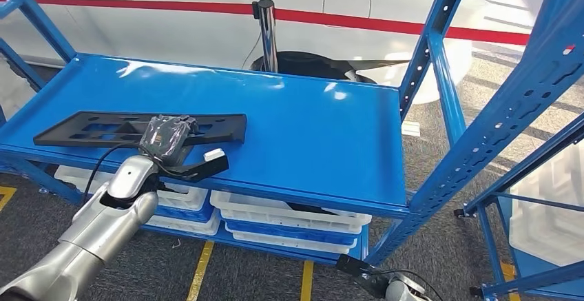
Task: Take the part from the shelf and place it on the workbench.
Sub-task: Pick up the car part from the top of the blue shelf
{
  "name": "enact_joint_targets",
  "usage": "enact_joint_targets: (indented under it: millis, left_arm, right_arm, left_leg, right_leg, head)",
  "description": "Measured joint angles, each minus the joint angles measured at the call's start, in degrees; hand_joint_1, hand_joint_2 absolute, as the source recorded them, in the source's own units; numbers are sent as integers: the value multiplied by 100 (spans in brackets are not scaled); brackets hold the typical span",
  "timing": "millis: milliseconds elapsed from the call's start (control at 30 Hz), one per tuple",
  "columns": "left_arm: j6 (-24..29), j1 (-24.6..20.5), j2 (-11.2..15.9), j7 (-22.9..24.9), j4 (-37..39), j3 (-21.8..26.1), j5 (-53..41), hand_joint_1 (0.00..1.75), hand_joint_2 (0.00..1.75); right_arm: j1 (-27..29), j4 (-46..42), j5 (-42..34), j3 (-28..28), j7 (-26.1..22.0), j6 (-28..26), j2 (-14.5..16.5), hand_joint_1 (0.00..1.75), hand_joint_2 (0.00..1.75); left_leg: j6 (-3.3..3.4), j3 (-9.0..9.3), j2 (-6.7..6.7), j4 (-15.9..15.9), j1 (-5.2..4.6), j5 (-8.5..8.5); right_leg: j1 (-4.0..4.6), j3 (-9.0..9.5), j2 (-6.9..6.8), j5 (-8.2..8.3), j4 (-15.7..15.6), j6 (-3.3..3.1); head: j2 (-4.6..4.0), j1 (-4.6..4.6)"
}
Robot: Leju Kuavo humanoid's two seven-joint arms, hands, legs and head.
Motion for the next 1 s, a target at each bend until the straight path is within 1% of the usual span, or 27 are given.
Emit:
enact_joint_targets:
  millis: [33,67,100,167,200,233,267,300,333,367,400,433,500,533,567,600,633,667,700,733,767,800,867,900,933,967,1000]
  left_arm:
    - [26,-4,1,-20,0,0,7,175,175]
    - [75,-10,1,-51,0,2,44,175,175]
    - [127,-22,1,-96,0,9,114,175,175]
    - [199,-70,2,-190,0,49,319,175,175]
    - [206,-108,3,-236,0,80,442,175,175]
    - [219,-158,8,-292,0,125,610,175,175]
    - [236,-226,14,-365,-4,176,830,175,175]
    - [242,-331,21,-459,-17,258,1126,175,175]
    - [218,-481,30,-547,-40,371,1431,175,175]
    - [161,-668,39,-613,-71,503,1686,175,175]
    - [90,-869,48,-652,-102,645,1868,175,175]
    - [34,-1044,59,-661,-128,773,1955,175,175]
    - [-8,-1244,72,-683,-176,960,2041,175,175]
    - [-2,-1278,81,-739,-210,1036,2148,175,175]
    - [2,-1304,89,-836,-257,1111,2328,175,175]
    - [-9,-1349,96,-961,-314,1194,2580,175,175]
    - [-48,-1427,102,-1080,-388,1302,2882,175,175]
    - [-129,-1535,103,-1157,-472,1416,3173,175,175]
    - [-267,-1662,109,-1165,-573,1527,3471,175,175]
    - [-467,-1800,121,-1080,-724,1631,3799,175,175]
    - [-723,-1950,148,-903,-922,1710,4155,175,175]
    - [-999,-2127,192,-674,-1185,1777,4559,175,175]
    - [-1515,-2553,320,-147,-1755,1911,5534,175,175]
    - [-1714,-2761,388,102,-2030,1994,6096,175,175]
    - [-1880,-2909,449,366,-2292,2089,6691,175,175]
    - [-1999,-2990,502,604,-2564,2178,7239,175,175]
    - [-2068,-3013,546,819,-2835,2248,7666,175,175]
  right_arm:
    - [0,0,-3,1,-6,-4,-11,0,0]
    - [0,0,-10,1,-15,-9,-19,0,0]
    - [0,0,-23,2,-25,-16,-27,0,0]
    - [13,0,-53,4,-43,-32,-30,0,0]
    - [24,0,-64,4,-48,-41,-32,0,0]
    - [39,0,-73,3,-52,-53,-38,0,0]
    - [52,0,-85,1,-55,-66,-47,0,0]
    - [62,0,-103,-4,-56,-80,-61,0,0]
    - [70,0,-121,-10,-59,-96,-77,0,0]
    - [74,0,-138,-18,-63,-110,-92,0,0]
    - [78,0,-149,-24,-69,-122,-106,0,0]
    - [85,0,-155,-28,-74,-132,-113,0,0]
    - [109,0,-164,-43,-78,-141,-125,0,0]
    - [120,0,-172,-57,-78,-145,-127,0,0]
    - [127,0,-183,-76,-79,-154,-128,0,0]
    - [130,0,-206,-97,-80,-165,-128,0,0]
    - [130,0,-229,-117,-83,-177,-130,0,0]
    - [134,0,-257,-136,-87,-189,-133,0,0]
    - [146,0,-285,-152,-95,-200,-138,0,0]
    - [166,0,-310,-166,-107,-213,-141,0,0]
    - [192,0,-336,-180,-122,-226,-143,0,0]
    - [220,0,-357,-199,-140,-240,-144,0,0]
    - [269,0,-402,-249,-171,-269,-146,0,0]
    - [295,1,-423,-278,-181,-283,-146,0,0]
    - [328,1,-449,-305,-189,-301,-147,0,0]
    - [366,3,-471,-330,-194,-317,-147,0,0]
    - [402,8,-489,-357,-201,-332,-142,0,0]
  left_leg:
    - [29,9,0,-14,9,18]
    - [63,22,4,-30,22,35]
    - [91,33,9,-44,37,49]
    - [119,27,15,-44,38,55]
    - [122,21,14,-43,37,56]
    - [123,18,11,-42,37,57]
    - [123,18,7,-39,39,57]
    - [117,20,2,-32,43,54]
    - [105,18,-5,-20,48,46]
    - [83,3,-12,0,42,36]
    - [56,-21,-17,21,36,28]
    - [27,-45,-21,33,30,28]
    - [-24,-70,-21,29,23,41]
    - [-50,-88,-16,46,33,22]
    - [-74,-136,-8,133,39,-45]
    - [-98,-239,0,340,47,-171]
    - [-119,-404,7,682,55,-356]
    - [-137,-599,10,1107,56,-555]
    - [-151,-789,11,1518,61,-716]
    - [-169,-919,11,1791,73,-790]
    - [-189,-951,13,1845,93,-751]
    - [-207,-870,16,1650,117,-599]
    - [-249,-513,26,828,163,-167]
    - [-245,-331,23,436,164,-31]
    - [-231,-213,21,192,155,28]
    - [-203,-157,13,89,133,18]
    - [-160,-129,6,54,115,3]
  right_leg:
    - [-5,-10,-6,-31,30,28]
    - [-8,-59,-11,-125,157,54]
    - [-13,-168,-17,-286,420,76]
    - [-26,-536,-24,-692,1262,111]
    - [-32,-711,-26,-823,1636,124]
    - [-36,-799,-27,-843,1818,134]
    - [-41,-778,-29,-755,1769,139]
    - [-46,-640,-32,-565,1468,138]
    - [-54,-438,-34,-336,1034,134]
    - [-50,-247,-35,-169,618,127]
    - [-46,-109,-36,-58,295,110]
    - [-40,-50,-35,-27,137,91]
    - [-32,-55,-34,-38,85,35]
    - [-38,-58,-34,-26,74,4]
    - [-46,-58,-33,-13,60,-29]
    - [-54,-61,-33,1,47,-63]
    - [-57,-65,-33,9,41,-88]
    - [-56,-73,-30,10,42,-106]
    - [-57,-75,-28,9,44,-117]
    - [-62,-74,-26,6,46,-122]
    - [-69,-73,-22,3,48,-123]
    - [-80,-73,-20,0,49,-120]
    - [-89,-82,-3,-14,58,-87]
    - [-87,-93,16,-23,69,-60]
    - [-83,-99,33,-27,74,-28]
    - [-82,-100,45,-28,71,3]
    - [-89,-96,51,-26,61,31]
  head:
    - [0,3]
    - [0,8]
    - [0,16]
    - [0,32]
    - [0,37]
    - [0,37]
    - [0,38]
    - [0,38]
    - [0,38]
    - [0,39]
    - [0,36]
    - [0,36]
    - [0,30]
    - [0,30]
    - [0,23]
    - [0,19]
    - [0,12]
    - [0,5]
    - [0,3]
    - [0,0]
    - [0,-1]
    - [0,-2]
    - [0,-3]
    - [0,-2]
    - [0,-1]
    - [0,-2]
    - [0,-1]
